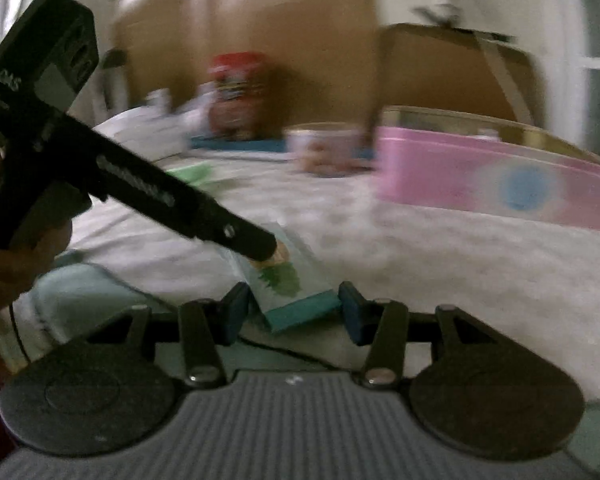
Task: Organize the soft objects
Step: 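Carry the teal box with the right gripper into the tin and release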
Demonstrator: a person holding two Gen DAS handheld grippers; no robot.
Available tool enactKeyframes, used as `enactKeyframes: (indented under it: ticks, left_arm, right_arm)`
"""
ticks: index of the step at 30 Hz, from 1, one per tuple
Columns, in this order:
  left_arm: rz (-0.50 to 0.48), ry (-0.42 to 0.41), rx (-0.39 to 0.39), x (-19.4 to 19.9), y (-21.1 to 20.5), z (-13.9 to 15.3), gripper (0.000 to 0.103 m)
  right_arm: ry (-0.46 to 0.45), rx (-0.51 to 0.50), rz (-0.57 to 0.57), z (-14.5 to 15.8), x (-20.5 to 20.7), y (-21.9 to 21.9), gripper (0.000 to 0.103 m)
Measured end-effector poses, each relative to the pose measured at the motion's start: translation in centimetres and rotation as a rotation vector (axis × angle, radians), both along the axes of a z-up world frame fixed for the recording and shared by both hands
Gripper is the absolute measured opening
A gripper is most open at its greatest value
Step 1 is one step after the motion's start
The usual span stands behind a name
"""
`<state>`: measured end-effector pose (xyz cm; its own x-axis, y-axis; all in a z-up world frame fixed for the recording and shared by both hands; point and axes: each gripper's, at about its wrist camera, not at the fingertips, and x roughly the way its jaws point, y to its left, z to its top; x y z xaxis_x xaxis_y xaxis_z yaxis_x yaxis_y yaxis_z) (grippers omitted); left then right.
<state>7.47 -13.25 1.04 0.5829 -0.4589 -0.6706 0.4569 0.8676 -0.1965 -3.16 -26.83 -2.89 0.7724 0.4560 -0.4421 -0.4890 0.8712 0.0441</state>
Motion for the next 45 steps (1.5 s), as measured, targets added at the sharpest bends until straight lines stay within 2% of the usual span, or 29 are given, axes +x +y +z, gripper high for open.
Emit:
enactKeyframes:
  ticks: [2, 4, 5, 8, 10, 11, 13, 17, 20, 22, 25, 27, 28, 29, 31, 33, 36, 39, 41, 43, 45]
  left_arm:
    - [-0.053, -0.007, -0.029, 1.6, -2.5, 1.1, 0.054]
    - [-0.164, 0.030, -0.118, 3.7, -4.3, 2.6, 0.036]
    - [-0.174, 0.041, -0.140, 4.6, -5.2, 3.3, 0.036]
    - [-0.136, -0.061, -0.106, 6.6, -7.2, 6.0, 0.036]
    - [-0.112, -0.052, -0.148, 7.7, -7.0, 6.9, 0.036]
    - [-0.101, -0.055, -0.152, 8.0, -6.7, 7.1, 0.038]
    - [-0.068, -0.067, -0.116, 8.5, -6.7, 6.5, 0.042]
    - [-0.076, 0.037, -0.126, 9.4, -6.5, 4.3, 0.055]
    - [-0.094, 0.061, -0.088, 9.3, -7.2, 2.3, 0.068]
    - [-0.105, 0.091, -0.070, 9.1, -7.5, 1.3, 0.068]
    - [-0.120, 0.132, -0.071, 9.0, -8.3, 0.3, 0.066]
    - [-0.129, 0.112, -0.057, 8.4, -9.1, -0.3, 0.066]
    - [-0.136, 0.089, -0.035, 8.4, -9.7, -0.4, 0.064]
    - [-0.130, 0.076, -0.009, 8.2, -10.1, -0.3, 0.061]
    - [-0.117, 0.091, -0.033, 8.3, -9.9, 0.6, 0.060]
    - [-0.127, 0.070, -0.073, 8.3, -9.4, 2.4, 0.057]
    - [-0.131, -0.023, -0.099, 9.0, -9.2, 5.7, 0.057]
    - [-0.092, -0.105, -0.089, 11.2, -9.2, 8.1, 0.058]
    - [-0.058, -0.121, -0.082, 13.4, -9.1, 8.8, 0.059]
    - [-0.030, -0.086, -0.082, 16.7, -8.9, 8.7, 0.059]
    - [0.010, -0.039, -0.070, 19.7, -8.9, 7.8, 0.059]
  right_arm:
    - [-0.024, 0.002, -0.069, 0.2, -0.2, -2.1, 0.051]
    - [-0.055, 0.008, -0.111, 0.8, 0.0, -3.7, 0.049]
    - [-0.078, 0.016, -0.118, 1.5, 0.3, -4.4, 0.050]
    - [-0.144, -0.014, -0.130, 3.7, 2.5, -4.8, 0.048]
    - [-0.190, -0.039, -0.141, 4.8, 4.4, -5.4, 0.048]
    - [-0.181, -0.023, -0.143, 5.2, 5.4, -6.0, 0.048]
    - [-0.155, 0.026, -0.124, 5.4, 6.2, -7.3, 0.048]
    - [-0.086, 0.078, -0.112, 3.7, 5.3, -9.2, 0.048]
    - [-0.036, 0.080, -0.120, 1.9, 4.0, -9.6, 0.048]
    - [-0.016, 0.059, -0.131, 0.7, 3.2, -9.7, 0.049]
    - [0.002, 0.050, -0.117, -0.3, 2.9, -9.9, 0.057]
    - [-0.007, 0.043, -0.099, -0.4, 3.0, -9.9, 0.052]
    - [-0.011, 0.034, -0.089, -0.6, 3.2, -9.7, 0.045]
    - [-0.031, 0.017, -0.087, -0.8, 3.0, -9.5, 0.044]
    - [-0.054, -0.003, -0.072, -0.8, 2.9, -9.0, 0.044]
    - [-0.080, 0.007, -0.080, -0.5, 2.4, -9.2, 0.043]
    - [-0.154, 0.012, -0.094, 1.4, 1.9, -9.8, 0.044]
    - [-0.218, 0.038, -0.102, 4.0, 4.2, -10.5, 0.044]
    - [-0.245, 0.033, -0.094, 5.3, 6.7, -10.8, 0.044]
    - [-0.235, 0.019, -0.080, 6.4, 10.4, -10.9, 0.044]
    - [-0.176, 0.005, -0.070, 7.0, 14.3, -11.1, 0.044]
